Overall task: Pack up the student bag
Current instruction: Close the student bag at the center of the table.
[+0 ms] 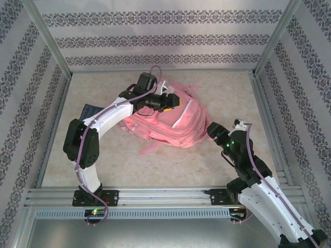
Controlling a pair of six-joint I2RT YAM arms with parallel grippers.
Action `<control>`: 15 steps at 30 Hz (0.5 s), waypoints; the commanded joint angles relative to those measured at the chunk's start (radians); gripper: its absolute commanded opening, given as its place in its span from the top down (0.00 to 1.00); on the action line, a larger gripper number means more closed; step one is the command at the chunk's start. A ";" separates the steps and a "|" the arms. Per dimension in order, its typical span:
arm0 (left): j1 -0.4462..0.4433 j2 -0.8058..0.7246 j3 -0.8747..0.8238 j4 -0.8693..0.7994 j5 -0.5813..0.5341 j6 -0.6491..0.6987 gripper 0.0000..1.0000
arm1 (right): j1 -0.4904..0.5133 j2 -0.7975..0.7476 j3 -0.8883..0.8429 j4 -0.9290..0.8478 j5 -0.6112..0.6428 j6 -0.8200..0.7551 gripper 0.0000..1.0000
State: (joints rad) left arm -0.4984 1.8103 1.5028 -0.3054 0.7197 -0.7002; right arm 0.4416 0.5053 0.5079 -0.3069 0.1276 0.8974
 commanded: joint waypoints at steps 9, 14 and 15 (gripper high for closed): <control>0.471 -0.317 -0.237 -0.237 -0.561 -0.034 0.23 | 0.179 0.168 0.067 0.020 0.024 -0.159 0.42; 0.634 -0.263 -0.275 -0.253 -0.594 -0.104 0.21 | 0.247 0.244 0.087 0.034 0.051 -0.189 0.42; 0.651 -0.231 -0.262 -0.267 -0.603 -0.114 0.21 | 0.254 0.253 0.086 0.041 0.052 -0.189 0.42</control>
State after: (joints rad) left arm 0.1230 1.5280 1.2415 -0.5083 0.1890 -0.7586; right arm 0.6769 0.7456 0.5564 -0.3016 0.1421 0.7479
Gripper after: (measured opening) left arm 0.793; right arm 0.582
